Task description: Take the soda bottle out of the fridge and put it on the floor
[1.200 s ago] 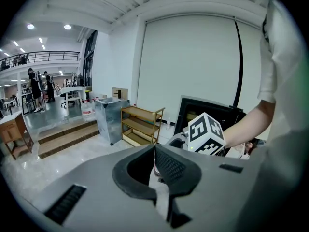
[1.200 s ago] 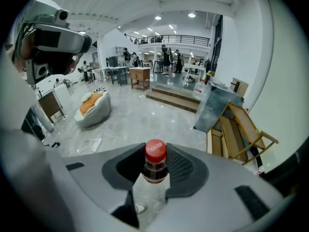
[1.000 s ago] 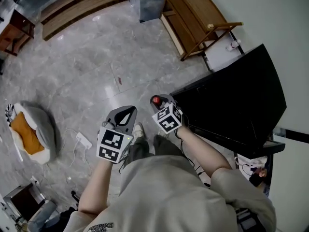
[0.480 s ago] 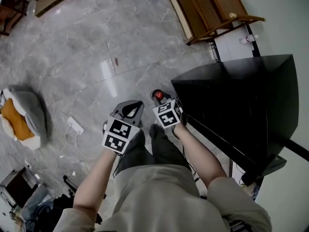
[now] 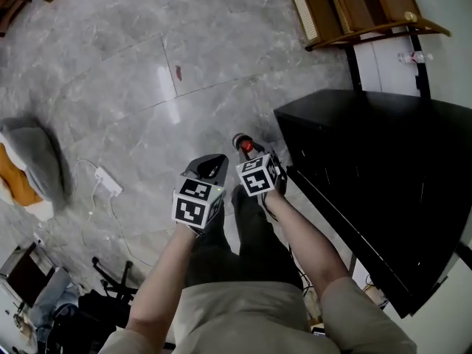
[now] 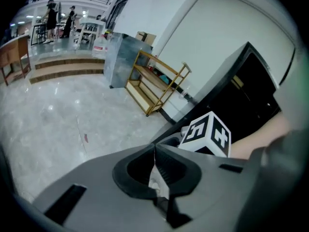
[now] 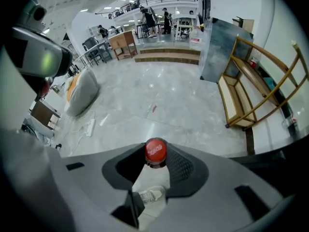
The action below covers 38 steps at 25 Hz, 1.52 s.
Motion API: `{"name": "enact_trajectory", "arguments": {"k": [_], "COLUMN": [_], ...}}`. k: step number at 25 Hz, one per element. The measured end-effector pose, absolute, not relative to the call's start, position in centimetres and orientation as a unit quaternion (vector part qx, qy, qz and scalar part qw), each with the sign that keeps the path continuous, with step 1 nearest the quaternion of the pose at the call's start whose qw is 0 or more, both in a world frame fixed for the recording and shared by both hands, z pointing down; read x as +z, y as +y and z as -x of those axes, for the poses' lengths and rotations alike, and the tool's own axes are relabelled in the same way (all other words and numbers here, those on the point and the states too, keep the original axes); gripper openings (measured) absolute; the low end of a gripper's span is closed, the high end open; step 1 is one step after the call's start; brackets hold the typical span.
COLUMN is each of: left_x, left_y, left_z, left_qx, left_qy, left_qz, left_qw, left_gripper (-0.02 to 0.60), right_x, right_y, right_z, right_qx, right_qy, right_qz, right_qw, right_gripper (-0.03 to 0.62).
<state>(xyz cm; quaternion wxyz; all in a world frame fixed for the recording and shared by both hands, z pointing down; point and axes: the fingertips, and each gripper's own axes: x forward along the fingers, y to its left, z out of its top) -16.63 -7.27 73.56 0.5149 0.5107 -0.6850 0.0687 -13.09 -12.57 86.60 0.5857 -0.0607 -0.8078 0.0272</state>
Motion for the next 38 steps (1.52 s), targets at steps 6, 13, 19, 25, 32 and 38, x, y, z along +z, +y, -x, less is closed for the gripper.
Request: {"name": "enact_trajectory", "arguments": {"k": [6, 13, 19, 25, 32, 38], "left_x": [83.3, 94.2, 103.3, 109.3, 113.8, 115.3], "left_y": [-6.0, -3.9, -1.2, 0.0, 0.5, 1.2], "left_z": [14.3, 14.0, 15.2, 16.0, 15.3, 14.3], "left_qx": [0.046, 0.037, 0.092, 0.107, 0.101, 0.105], "left_qy": [-0.682, -0.685, -0.662, -0.655, -0.646, -0.635], "left_qz": [-0.475, -0.451, -0.479, -0.478, -0.467, -0.468], "left_qw": [0.554, 0.571, 0.569, 0.576, 0.595, 0.606], "left_gripper": [0.008, 0.008, 0.008, 0.008, 0.008, 0.006], "right_x": [95.9, 105.6, 113.1, 119.0, 123.2, 125.7], "right_y": [-10.4, -8.7, -8.3, -8.8, -8.7, -7.9], "right_z": [12.1, 10.5, 10.2, 9.4, 8.4, 7.3], "right_qx": [-0.045, -0.043, -0.043, -0.008, 0.058, 0.093], "right_qy": [-0.785, -0.774, -0.768, -0.755, -0.742, -0.731], "right_qz": [0.119, 0.127, 0.116, 0.097, 0.064, 0.053], "right_qw": [0.606, 0.618, 0.628, 0.648, 0.665, 0.674], "right_gripper": [0.112, 0.112, 0.112, 0.112, 0.114, 0.114]}}
